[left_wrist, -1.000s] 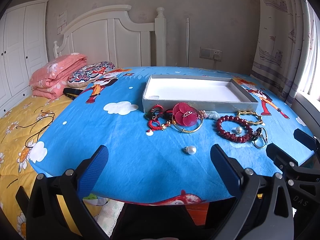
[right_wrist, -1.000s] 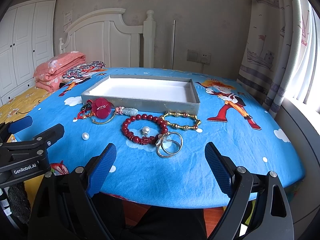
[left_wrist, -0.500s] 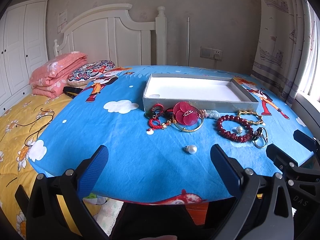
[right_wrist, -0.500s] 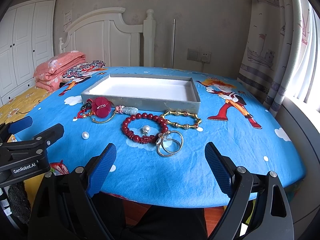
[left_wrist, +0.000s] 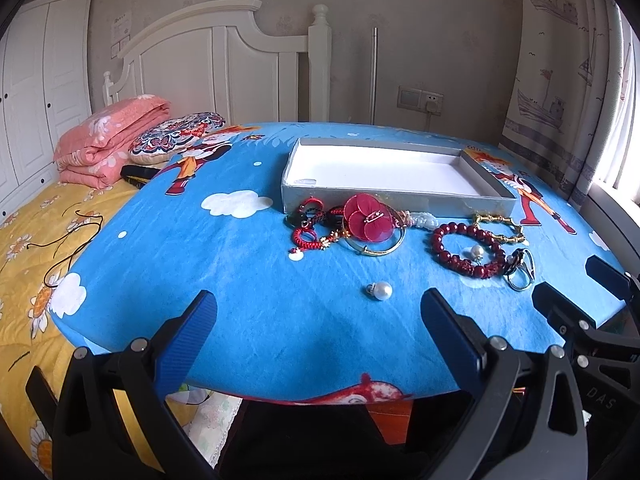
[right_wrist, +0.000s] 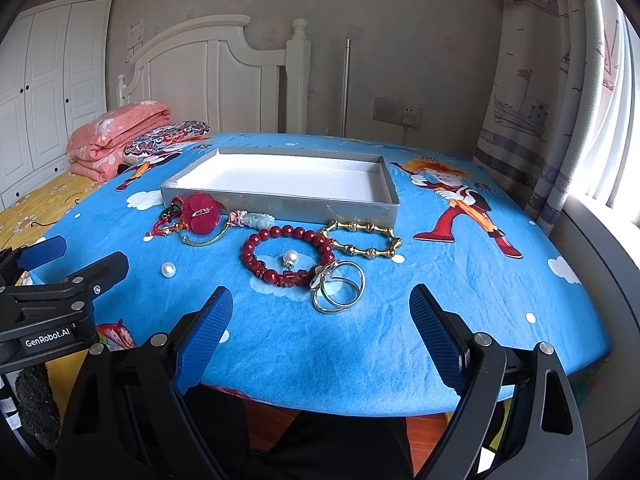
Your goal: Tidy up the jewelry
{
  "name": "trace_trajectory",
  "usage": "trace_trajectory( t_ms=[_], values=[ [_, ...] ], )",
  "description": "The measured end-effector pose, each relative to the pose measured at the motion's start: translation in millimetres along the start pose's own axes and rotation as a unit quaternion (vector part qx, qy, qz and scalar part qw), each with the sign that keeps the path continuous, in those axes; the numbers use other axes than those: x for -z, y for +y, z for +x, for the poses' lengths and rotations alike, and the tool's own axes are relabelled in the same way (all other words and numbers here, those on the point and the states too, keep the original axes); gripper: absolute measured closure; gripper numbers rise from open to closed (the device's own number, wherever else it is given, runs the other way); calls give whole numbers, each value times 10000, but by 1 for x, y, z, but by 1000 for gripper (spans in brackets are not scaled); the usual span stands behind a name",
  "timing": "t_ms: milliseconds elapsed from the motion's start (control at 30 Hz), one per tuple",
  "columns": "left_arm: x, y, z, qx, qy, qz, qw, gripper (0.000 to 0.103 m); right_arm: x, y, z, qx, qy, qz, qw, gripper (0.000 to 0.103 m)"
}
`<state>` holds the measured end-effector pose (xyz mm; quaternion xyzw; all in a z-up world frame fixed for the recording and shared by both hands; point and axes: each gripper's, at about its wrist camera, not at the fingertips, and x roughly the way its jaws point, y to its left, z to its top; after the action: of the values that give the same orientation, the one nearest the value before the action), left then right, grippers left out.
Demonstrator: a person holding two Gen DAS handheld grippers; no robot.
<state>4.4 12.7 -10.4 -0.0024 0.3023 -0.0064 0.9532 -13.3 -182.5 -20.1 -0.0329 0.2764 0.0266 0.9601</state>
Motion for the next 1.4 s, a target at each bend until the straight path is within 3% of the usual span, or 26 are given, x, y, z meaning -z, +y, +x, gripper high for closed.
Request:
trace_trajectory(
  t_ms=[333, 533, 667, 800, 1400],
  values=[
    [-4, -9, 33, 100, 307, 220, 9992, 5, 3, -15, 15, 105, 123, 238, 9996, 18],
    [-7, -27, 50, -28, 77, 537, 9985, 13, 4, -28, 21, 122, 31, 427, 9990, 18],
    [-6, -31, 60, 104, 138, 592, 9981, 23, 4, -31, 25, 86, -12, 439, 9990, 21],
    [-4, -28, 69, 184, 183, 520, 9983, 24, 4, -29, 36, 85, 86, 393, 9992, 22],
    [5, -24, 63, 544, -63, 467, 9974, 50, 1, -22, 70, -157, 155, 309, 9993, 49]
  ],
)
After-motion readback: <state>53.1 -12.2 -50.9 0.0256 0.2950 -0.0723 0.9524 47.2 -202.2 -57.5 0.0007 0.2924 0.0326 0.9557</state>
